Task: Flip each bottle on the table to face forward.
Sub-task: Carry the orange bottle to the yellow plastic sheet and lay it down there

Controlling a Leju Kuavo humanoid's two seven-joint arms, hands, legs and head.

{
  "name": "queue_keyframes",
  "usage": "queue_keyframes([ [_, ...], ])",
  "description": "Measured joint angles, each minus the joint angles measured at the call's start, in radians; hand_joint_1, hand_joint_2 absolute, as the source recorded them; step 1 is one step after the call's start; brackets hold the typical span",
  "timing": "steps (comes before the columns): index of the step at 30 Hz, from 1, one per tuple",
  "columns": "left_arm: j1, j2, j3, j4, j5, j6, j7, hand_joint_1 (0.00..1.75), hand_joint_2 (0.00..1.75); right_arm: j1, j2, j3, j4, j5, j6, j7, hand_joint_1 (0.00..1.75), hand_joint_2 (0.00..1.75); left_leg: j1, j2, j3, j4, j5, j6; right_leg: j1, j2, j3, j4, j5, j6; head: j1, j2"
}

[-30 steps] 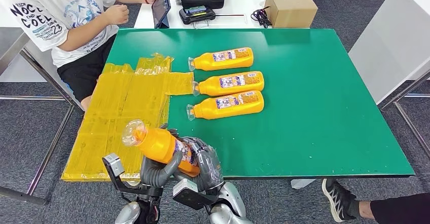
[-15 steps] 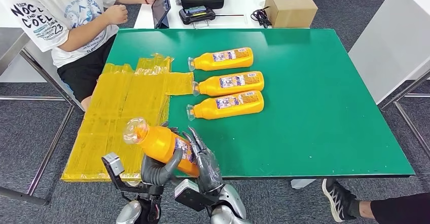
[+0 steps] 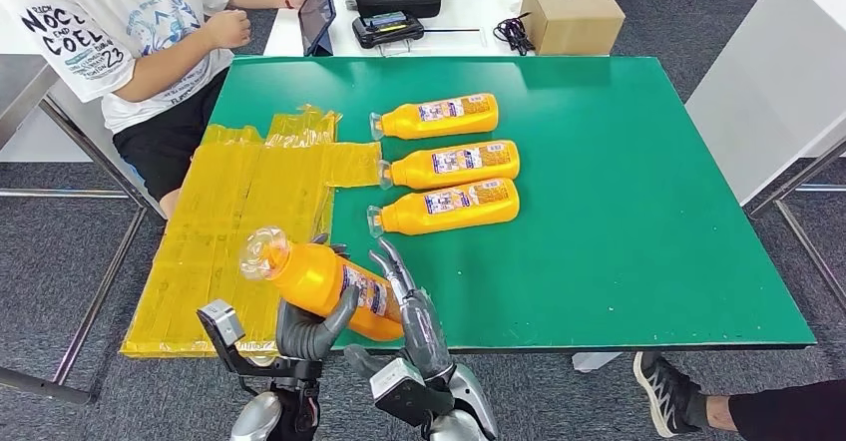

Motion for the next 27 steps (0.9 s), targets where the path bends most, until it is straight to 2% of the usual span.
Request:
queue_keyframes([
  [5,-0.016,0.0,0.019,-0.002,-0.061,0.083,-0.041,1.75,1.75,0.022,-0.01,-0.004,-0.08,-0.042,0.006,-0.006,0.0,0.0,0.0,0.0,0.0,0.0,0.0,0.0,0.0,0.0,0.0,0.0,0.0,0.0,0.0,0.0],
  [8,-0.041,0.002,0.045,0.0,-0.158,0.195,-0.093,1.75,1.75,0.04,-0.023,0.001,-0.16,-0.12,0.03,-0.007,0.0,0.0,0.0,0.0,0.0,0.0,0.0,0.0,0.0,0.0,0.0,0.0,0.0,0.0,0.0,0.0],
  [12,-0.119,0.021,0.113,0.033,-0.414,0.428,-0.169,1.75,1.75,0.059,-0.035,0.004,-0.276,-0.222,0.096,-0.009,0.0,0.0,0.0,0.0,0.0,0.0,0.0,0.0,0.0,0.0,0.0,0.0,0.0,0.0,0.0,0.0],
  [14,-0.162,0.036,0.149,0.059,-0.611,0.544,-0.178,1.75,1.75,0.061,-0.035,-0.001,-0.302,-0.242,0.123,-0.009,0.0,0.0,0.001,0.0,0.0,0.0,0.0,0.0,0.0,0.0,0.0,0.0,0.0,0.0,0.0,0.0],
  [16,-0.202,0.051,0.187,0.081,-0.792,0.612,-0.179,1.75,1.75,0.061,-0.034,-0.009,-0.307,-0.25,0.146,-0.009,0.0,0.0,0.001,0.0,0.0,0.0,0.001,0.0,0.0,0.0,0.001,0.001,0.0,0.0,0.0,0.0],
  [18,-0.231,0.061,0.217,0.098,-0.867,0.631,-0.179,1.75,1.75,0.061,-0.031,-0.015,-0.307,-0.253,0.157,-0.009,0.0,0.0,0.001,0.0,0.0,0.0,0.001,0.0,0.0,0.0,0.001,0.001,0.0,0.0,0.0,0.0],
  [21,-0.254,0.07,0.243,0.114,-0.874,0.638,-0.179,1.75,1.75,0.06,-0.027,-0.02,-0.308,-0.254,0.162,-0.009,0.0,0.0,0.0,0.0,0.0,0.0,0.001,0.0,0.0,0.0,0.001,0.001,0.0,0.0,0.0,0.0],
  [23,-0.261,0.073,0.261,0.119,-0.937,0.641,-0.179,1.75,1.75,0.06,-0.025,-0.023,-0.308,-0.247,0.164,-0.009,0.0,0.0,0.0,0.0,0.0,0.0,0.001,0.0,0.0,0.0,0.001,0.001,0.0,0.0,0.0,0.0],
  [27,-0.304,0.073,0.335,0.123,-1.361,0.642,-0.158,1.75,1.75,0.056,-0.018,-0.027,-0.298,-0.245,0.201,-0.008,0.0,0.0,0.0,0.0,-0.001,0.0,0.001,0.0,0.0,0.0,0.0,0.001,0.0,0.0,0.0,0.0],
])
